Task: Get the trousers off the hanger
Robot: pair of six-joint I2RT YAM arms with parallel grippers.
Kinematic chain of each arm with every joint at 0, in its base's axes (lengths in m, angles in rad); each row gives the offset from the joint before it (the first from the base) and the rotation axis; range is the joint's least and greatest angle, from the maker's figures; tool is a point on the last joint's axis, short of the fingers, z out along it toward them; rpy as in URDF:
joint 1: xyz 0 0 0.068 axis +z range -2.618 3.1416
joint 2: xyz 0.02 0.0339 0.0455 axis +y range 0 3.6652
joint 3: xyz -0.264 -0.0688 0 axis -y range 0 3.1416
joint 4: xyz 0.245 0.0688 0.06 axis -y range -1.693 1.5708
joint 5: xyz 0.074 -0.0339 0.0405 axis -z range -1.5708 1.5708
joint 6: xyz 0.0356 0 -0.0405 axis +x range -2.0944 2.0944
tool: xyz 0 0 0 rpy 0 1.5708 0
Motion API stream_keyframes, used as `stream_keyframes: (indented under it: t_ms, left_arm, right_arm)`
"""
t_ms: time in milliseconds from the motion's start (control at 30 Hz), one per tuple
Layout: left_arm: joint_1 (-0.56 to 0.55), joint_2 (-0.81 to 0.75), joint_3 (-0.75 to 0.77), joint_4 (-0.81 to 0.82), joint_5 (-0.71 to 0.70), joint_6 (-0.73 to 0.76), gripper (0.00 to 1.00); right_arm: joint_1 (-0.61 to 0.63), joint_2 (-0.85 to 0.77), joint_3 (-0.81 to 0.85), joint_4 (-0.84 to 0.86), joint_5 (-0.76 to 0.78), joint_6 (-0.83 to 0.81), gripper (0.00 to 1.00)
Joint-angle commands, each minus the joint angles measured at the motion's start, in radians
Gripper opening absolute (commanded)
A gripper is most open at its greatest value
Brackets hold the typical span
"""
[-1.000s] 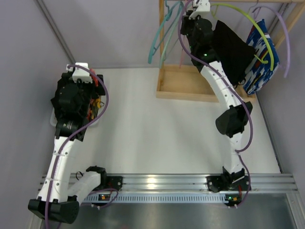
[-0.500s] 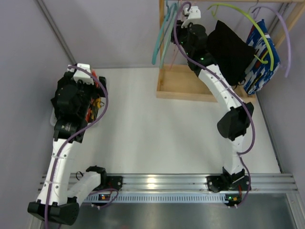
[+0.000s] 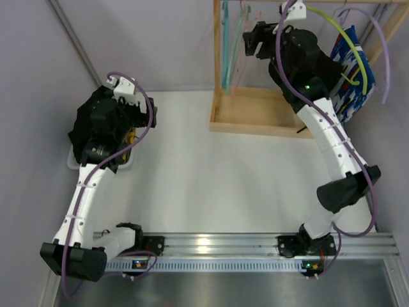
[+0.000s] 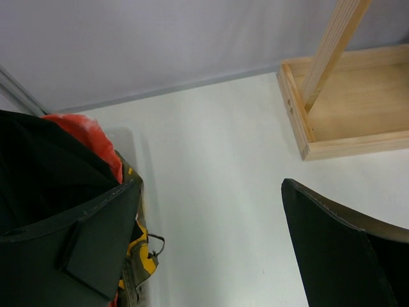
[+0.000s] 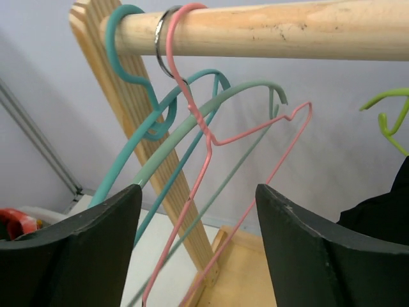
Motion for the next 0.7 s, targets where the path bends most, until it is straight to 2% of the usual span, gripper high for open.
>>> stream_keyframes:
  t_ms: [0,167,300,433,467,567,667]
  left_arm:
    - [-0.013,0.026,0.06,-0.002,0.021,-0.032,0.99]
    - [-0.03,0.124,0.153,-0.086,0.018,-0.052,0.99]
    - [-0.036,0.199,0.201,-0.123,0.07,-0.09,0.98]
    - [-0.059,0.337,0.29,-0.19,0.036,-0.095,0.99]
    - [-0.059,0.366,0.314,-0.242,0.039,-0.095,0.99]
    - [-0.059,0.452,0.386,-0.29,0.097,-0.079,0.98]
    - [-0.062,0.482,0.397,-0.296,0.102,-0.113,0.99]
  right_arm:
    - [-0.016,-0.08,-0.058,-0.001,-0.068,0.005,0.74]
    - [-0.036,-0.135,-0.086,-0.108,-0.108,0.044,0.85]
    - [-0.074,-0.207,-0.132,-0.185,-0.174,0.06,0.99]
    - [-0.157,-0.303,-0.268,-0.265,-0.345,0.052,0.99]
    - [-0.174,-0.34,-0.294,-0.281,-0.444,0.03,1.0]
    - [-0.232,-0.423,-0.417,-0.349,-0.536,-0.03,0.99]
    - [-0.251,-0.504,-0.543,-0.417,-0.557,-0.086,0.99]
